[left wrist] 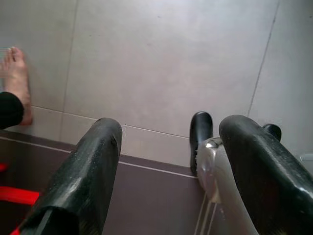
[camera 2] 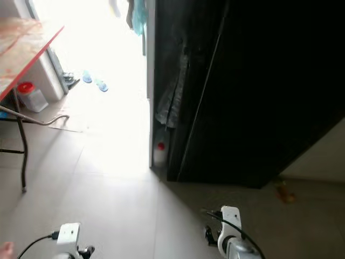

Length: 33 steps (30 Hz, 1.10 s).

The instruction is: Restocking fridge

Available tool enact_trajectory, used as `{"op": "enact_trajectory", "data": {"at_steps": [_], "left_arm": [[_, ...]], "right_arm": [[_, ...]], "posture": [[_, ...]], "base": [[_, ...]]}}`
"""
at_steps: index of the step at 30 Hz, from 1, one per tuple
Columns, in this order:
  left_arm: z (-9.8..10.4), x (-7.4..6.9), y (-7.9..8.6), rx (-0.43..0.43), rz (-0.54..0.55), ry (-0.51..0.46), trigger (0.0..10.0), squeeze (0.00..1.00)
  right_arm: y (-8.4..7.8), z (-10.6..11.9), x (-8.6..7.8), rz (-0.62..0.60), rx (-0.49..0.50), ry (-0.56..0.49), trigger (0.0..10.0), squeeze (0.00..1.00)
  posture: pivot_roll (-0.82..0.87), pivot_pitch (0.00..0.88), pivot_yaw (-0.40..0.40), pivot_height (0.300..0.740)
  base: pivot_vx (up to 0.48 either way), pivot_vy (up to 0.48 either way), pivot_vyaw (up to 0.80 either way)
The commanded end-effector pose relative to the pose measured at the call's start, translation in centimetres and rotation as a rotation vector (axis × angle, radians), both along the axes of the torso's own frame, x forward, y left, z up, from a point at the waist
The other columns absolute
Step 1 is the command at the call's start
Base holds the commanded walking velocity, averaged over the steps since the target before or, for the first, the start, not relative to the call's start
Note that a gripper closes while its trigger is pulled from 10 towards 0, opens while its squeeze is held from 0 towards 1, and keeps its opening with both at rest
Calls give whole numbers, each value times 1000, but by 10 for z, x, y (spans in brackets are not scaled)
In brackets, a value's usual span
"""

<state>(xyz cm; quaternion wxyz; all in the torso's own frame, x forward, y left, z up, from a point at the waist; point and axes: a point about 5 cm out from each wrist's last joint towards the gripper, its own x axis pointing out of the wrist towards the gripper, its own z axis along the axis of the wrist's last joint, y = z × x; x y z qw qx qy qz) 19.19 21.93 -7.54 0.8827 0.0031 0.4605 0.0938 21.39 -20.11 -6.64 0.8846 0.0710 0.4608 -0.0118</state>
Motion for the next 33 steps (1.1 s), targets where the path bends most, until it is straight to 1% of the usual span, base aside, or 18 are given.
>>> {"op": "enact_trajectory", "data": {"at_steps": [1, 4, 14, 27, 33], "left_arm": [[-5, -7, -7, -23, -8, 36, 10000, 0], [-5, -7, -7, -23, -6, 30, 10000, 0], [-5, -7, -7, -22, -12, 23, 10000, 0], [-5, -6, -10, -47, 2, 25, 10000, 0], [-5, -5, -11, -52, 14, 20, 10000, 0]], "right_arm": [[-8, -3, -8, -18, -16, 23, 10000, 0], [-8, -3, -8, -16, -17, 23, 10000, 0], [-8, -3, -8, -15, -15, 24, 10000, 0], [-10, -2, -7, -7, -18, 19, 10000, 0], [-10, -1, -6, 11, -18, 20, 10000, 0]], "posture": [[-77, 92, -66, 740], [-75, 90, -65, 740], [-74, 94, -67, 740], [-74, 100, -81, 740], [-101, 104, -87, 740]], "base": [[0, 416, 0], [0, 394, 0], [0, 0, 0], [0, 0, 0], [281, 0, 0]]}}
